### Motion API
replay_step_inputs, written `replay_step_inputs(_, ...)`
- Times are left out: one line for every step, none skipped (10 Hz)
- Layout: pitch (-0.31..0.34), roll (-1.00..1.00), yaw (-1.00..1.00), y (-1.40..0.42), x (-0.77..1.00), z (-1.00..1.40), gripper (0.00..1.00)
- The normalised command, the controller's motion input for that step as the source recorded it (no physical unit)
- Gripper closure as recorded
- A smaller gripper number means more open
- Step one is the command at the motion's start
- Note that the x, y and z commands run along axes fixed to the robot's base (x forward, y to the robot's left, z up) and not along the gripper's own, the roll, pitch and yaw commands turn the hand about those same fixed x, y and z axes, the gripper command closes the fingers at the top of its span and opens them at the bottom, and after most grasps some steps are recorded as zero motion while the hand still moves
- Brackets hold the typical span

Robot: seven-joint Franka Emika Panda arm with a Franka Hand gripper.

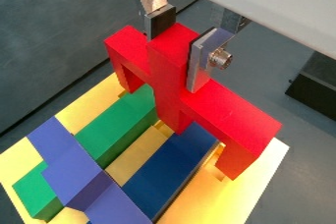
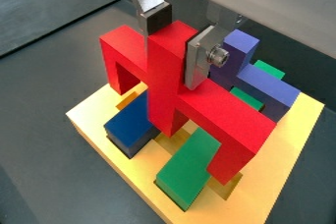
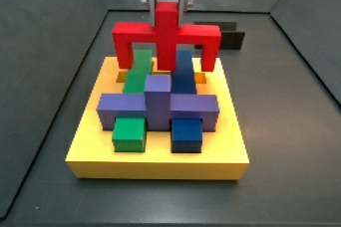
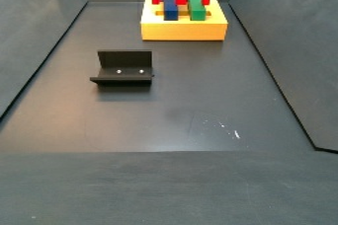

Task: Pick up the red object. Move up. Move to above the board. Insert the red object.
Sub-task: Insert the red object.

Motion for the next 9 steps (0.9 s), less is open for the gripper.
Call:
replay_step_inputs(0.0,0.0,0.0,-0.05,0.0,0.0,1.0)
replay_step_inputs(0.0,-0.03,0.0,0.0,-0.04,0.15,1.0)
replay_step_inputs(-0.017,-0.03,0.0,0.0,-0.11,0.17,1.0)
replay_step_inputs(-0.011,-0.04,0.0,0.0,-0.09,0.17,1.0)
replay_step_inputs(-0.021,-0.06,0.0,0.0,-0.08,0.13,1.0)
replay_step_inputs(-0.066,-0.03,0.0,0.0,-0.02,-0.07,1.0)
replay_step_inputs(-0.067,-0.01,0.0,0.0,0.0,-0.15,1.0)
replay_step_inputs(-0.099,-0.01,0.0,0.0,-0.03,-0.27,1.0)
replay_step_inputs(-0.097,-0.01,0.0,0.0,-0.05,-0.25,1.0)
